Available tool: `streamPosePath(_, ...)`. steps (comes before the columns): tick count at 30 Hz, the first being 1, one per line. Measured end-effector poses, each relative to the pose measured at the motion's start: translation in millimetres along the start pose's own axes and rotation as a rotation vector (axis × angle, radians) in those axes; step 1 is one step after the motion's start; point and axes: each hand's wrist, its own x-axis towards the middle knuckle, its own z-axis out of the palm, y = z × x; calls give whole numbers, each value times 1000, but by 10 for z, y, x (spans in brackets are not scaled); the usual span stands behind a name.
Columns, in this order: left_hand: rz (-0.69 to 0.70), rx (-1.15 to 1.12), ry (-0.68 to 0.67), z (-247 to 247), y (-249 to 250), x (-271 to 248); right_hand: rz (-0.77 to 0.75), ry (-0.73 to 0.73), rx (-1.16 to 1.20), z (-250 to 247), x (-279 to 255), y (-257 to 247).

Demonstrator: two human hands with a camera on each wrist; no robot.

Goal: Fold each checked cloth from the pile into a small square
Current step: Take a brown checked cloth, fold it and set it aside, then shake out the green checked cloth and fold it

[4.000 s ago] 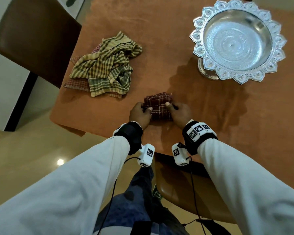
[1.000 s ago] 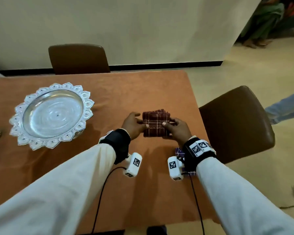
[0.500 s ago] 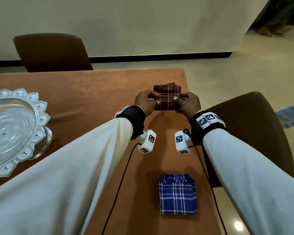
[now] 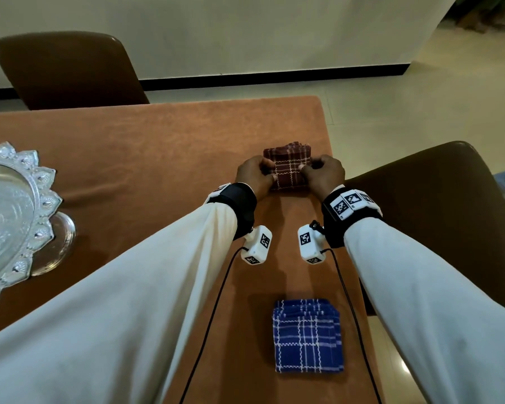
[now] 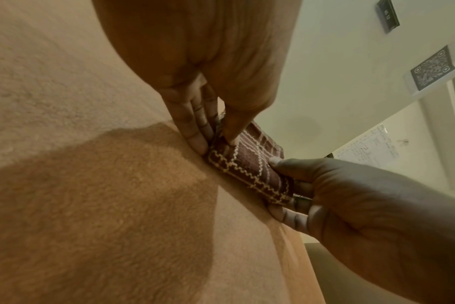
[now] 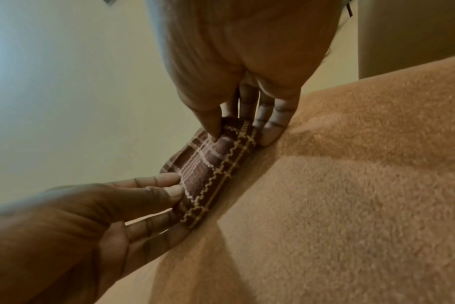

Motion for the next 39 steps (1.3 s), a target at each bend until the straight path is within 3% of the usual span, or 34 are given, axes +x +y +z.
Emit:
streamPosePath(7,29,115,-71,-373,110,-360,38,29,-209,-244,-323,-245)
streamPosePath(9,29,147,-83,-637,21,-654,-6,4,-253,-304,-646,-339)
streamPosePath(12,41,233,-203,-1060,-217,-1229,-123,-109,-285,-215,-1285,-428)
streamPosePath(17,17,333,-247,-1907,-1039,-2292,-201,-341,-336,431,-2590,-541)
streamPosePath(22,-80,281,-229,-2886,-2127,-3368,-299,-561,-448,1265,-3996,-722)
streamPosePath(28,-169,325,-172,-4189,-3448,-4458,-313,-659,-495,2161,-5483,-1089)
streamPosePath(33,-295,301,-64,-5013,-4071,-4964,-375,-749,-529,2751,-6179,-1404)
streamPosePath(39,-380,283,134,-5648,-4449,-5204,-527,-882,-589,3428,-6600,-1808)
